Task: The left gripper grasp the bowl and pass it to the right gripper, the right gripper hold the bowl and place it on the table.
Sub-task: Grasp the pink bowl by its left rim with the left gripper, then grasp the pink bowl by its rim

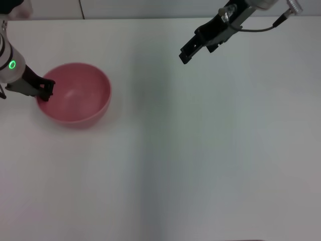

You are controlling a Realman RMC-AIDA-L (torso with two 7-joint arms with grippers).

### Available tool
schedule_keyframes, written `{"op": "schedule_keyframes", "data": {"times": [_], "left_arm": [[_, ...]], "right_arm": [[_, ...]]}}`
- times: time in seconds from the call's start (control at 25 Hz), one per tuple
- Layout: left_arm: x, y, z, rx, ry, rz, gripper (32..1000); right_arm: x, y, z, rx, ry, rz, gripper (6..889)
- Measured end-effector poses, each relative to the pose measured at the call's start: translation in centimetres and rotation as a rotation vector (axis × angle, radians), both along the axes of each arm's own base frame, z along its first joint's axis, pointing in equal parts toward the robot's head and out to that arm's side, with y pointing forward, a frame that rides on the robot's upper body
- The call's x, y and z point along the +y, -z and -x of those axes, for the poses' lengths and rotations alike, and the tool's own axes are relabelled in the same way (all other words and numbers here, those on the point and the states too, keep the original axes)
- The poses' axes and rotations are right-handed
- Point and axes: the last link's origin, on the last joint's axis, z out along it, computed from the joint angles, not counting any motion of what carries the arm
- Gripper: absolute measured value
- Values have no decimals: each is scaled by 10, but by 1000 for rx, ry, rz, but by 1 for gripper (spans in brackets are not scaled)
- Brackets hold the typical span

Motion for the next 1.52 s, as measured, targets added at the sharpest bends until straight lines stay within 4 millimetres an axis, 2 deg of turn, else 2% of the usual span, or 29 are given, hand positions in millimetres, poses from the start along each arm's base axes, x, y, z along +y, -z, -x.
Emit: {"op": "schedule_keyframes", "data": {"times": [1.08, 1.52], "left_arm": [[0, -8, -13, -115, 49, 68, 39], [1, -4, -38, -198, 102, 142, 39]], "right_arm": [[0, -1, -2, -2, 5, -2, 859], [0, -2, -4, -2, 9, -2, 859]]}}
